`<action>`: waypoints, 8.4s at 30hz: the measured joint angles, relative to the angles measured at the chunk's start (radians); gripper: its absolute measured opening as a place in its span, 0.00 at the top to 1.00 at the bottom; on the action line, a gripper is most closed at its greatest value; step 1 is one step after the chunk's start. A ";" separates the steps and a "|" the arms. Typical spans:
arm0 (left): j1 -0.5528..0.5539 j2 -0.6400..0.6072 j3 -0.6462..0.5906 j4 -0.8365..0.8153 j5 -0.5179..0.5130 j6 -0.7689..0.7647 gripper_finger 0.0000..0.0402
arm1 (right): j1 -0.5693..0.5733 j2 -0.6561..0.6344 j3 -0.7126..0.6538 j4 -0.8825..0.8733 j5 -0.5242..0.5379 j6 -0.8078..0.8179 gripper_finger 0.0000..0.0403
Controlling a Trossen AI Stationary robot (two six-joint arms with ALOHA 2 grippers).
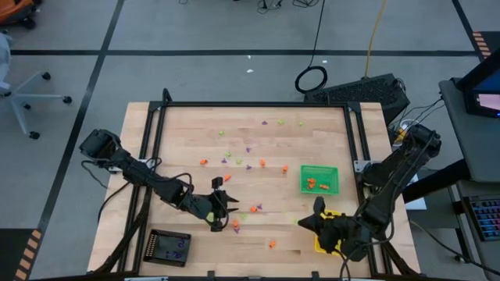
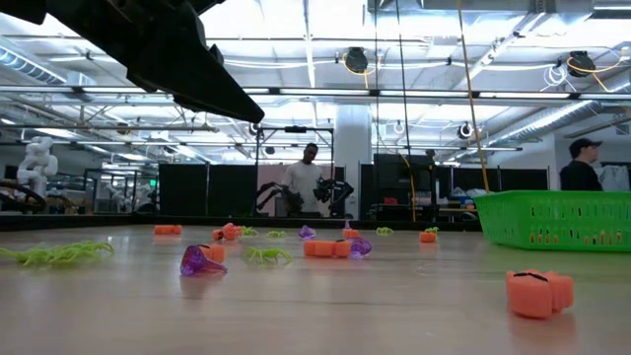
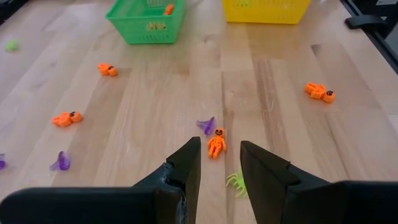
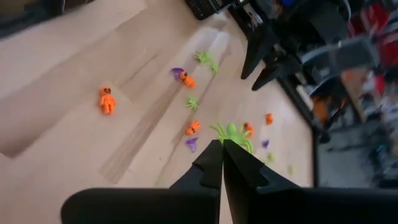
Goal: Sort Halloween decoration
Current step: Put the green spider toy into the yellow bin, then put the orange skeleton toy into the green bin
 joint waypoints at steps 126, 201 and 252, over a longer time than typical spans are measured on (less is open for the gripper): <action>-0.046 0.170 0.180 -0.317 0.210 0.185 0.71 | -0.140 0.310 0.339 -0.242 0.074 0.742 0.75; 0.779 -0.295 -0.128 -0.760 0.338 0.306 0.71 | -0.203 0.361 0.339 -0.206 -0.004 0.663 0.75; 0.818 -0.117 -0.126 -0.691 0.383 0.501 0.85 | -0.203 0.361 0.339 -0.206 -0.004 0.659 0.75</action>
